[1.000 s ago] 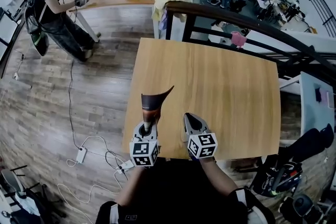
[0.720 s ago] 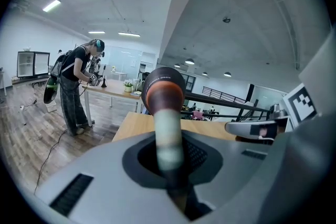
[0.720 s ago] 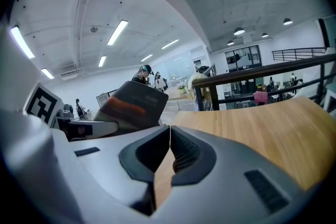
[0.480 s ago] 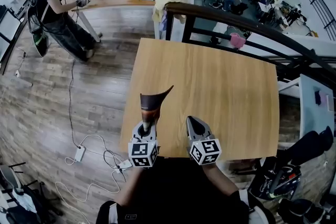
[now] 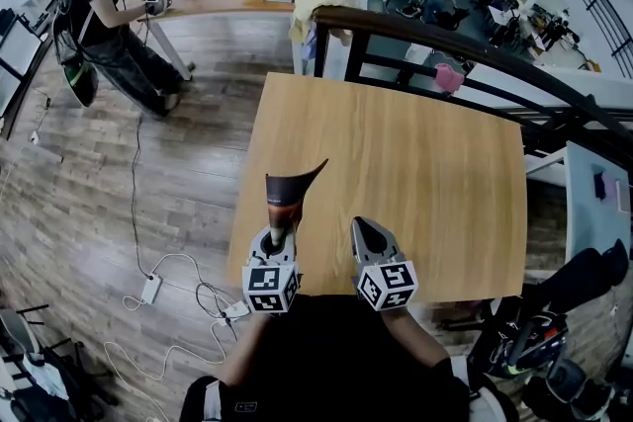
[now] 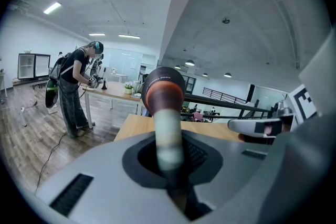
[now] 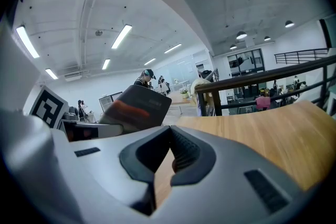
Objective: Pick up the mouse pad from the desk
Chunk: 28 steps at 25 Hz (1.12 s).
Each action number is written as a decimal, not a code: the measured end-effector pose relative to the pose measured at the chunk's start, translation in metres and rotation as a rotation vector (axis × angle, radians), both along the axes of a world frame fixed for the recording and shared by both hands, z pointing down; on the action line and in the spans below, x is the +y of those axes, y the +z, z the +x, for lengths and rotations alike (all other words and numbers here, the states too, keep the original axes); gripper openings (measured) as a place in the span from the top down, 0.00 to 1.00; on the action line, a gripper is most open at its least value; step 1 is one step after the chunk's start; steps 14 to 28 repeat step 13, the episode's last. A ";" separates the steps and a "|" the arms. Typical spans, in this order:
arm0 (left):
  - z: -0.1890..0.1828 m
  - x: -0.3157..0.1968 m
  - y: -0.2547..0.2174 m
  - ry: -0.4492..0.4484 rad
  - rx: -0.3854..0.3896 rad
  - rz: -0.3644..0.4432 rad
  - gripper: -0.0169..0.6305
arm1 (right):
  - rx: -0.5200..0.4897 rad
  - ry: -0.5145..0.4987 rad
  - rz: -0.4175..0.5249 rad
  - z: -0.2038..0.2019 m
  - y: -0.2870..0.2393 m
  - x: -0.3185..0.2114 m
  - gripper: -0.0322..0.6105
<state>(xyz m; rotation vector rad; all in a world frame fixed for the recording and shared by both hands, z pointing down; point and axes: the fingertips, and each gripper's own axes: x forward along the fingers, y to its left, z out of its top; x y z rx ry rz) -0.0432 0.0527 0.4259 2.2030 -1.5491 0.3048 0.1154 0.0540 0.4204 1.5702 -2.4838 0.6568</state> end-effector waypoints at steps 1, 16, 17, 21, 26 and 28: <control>0.000 -0.001 -0.001 0.001 -0.001 0.003 0.90 | -0.001 0.000 0.001 0.000 0.000 -0.001 0.90; -0.005 -0.001 0.008 0.004 0.014 -0.026 0.90 | -0.005 -0.001 0.009 -0.007 -0.004 -0.005 0.90; -0.005 -0.001 0.008 0.004 0.014 -0.026 0.90 | -0.005 -0.001 0.009 -0.007 -0.004 -0.005 0.90; -0.005 -0.001 0.008 0.004 0.014 -0.026 0.90 | -0.005 -0.001 0.009 -0.007 -0.004 -0.005 0.90; -0.005 -0.001 0.008 0.004 0.014 -0.026 0.90 | -0.005 -0.001 0.009 -0.007 -0.004 -0.005 0.90; -0.005 -0.001 0.008 0.004 0.014 -0.026 0.90 | -0.005 -0.001 0.009 -0.007 -0.004 -0.005 0.90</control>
